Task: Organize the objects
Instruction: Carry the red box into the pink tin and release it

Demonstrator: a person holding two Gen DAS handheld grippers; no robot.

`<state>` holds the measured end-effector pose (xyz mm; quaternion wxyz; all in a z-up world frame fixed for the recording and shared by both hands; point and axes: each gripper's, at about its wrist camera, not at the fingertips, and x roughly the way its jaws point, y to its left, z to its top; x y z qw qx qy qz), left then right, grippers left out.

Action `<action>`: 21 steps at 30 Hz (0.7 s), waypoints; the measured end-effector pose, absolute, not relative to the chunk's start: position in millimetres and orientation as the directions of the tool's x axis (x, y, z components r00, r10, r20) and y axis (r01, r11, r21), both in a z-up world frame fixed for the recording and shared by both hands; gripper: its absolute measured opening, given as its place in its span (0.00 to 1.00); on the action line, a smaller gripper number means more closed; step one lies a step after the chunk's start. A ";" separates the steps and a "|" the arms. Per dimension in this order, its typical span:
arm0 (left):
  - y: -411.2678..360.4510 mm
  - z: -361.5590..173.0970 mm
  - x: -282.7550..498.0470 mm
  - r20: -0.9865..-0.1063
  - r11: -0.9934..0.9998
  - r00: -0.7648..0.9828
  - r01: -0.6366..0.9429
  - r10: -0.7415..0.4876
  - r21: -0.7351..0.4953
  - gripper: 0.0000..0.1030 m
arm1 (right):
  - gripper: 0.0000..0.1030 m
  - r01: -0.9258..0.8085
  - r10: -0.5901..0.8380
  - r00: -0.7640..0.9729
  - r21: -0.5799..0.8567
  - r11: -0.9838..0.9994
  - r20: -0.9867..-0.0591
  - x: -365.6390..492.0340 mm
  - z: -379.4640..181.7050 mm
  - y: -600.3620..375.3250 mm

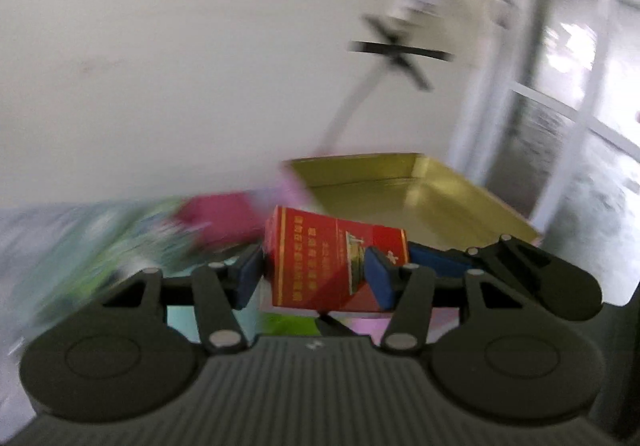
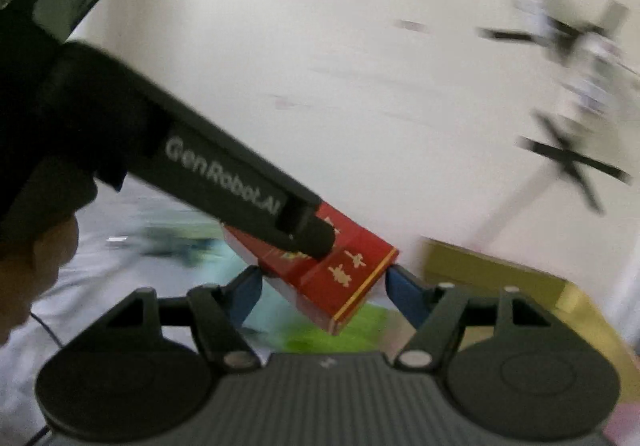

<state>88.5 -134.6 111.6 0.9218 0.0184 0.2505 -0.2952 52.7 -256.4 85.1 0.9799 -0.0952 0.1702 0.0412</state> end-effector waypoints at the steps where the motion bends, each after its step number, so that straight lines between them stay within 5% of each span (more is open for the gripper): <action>1: -156.4 111.3 91.5 -0.468 0.802 0.683 0.588 -0.561 -0.104 0.57 | 0.69 -0.068 0.007 0.941 -0.166 0.984 -0.339 52.4 85.4 -274.8; 12: -281.4 71.4 134.7 -0.572 0.732 0.535 0.657 -0.622 -0.181 0.61 | 0.80 0.162 -0.203 0.888 -0.132 0.978 -0.413 72.7 51.3 -397.8; 16: -282.1 62.4 130.4 -0.590 0.758 0.557 0.633 -0.585 -0.154 0.64 | 0.90 0.174 -0.194 0.893 -0.086 0.981 -0.406 70.7 44.9 -407.3; 21: -229.9 84.5 117.0 -0.519 0.746 0.573 0.629 -0.635 -0.219 0.65 | 0.91 0.185 -0.194 0.913 -0.058 0.981 -0.360 52.5 54.1 -406.8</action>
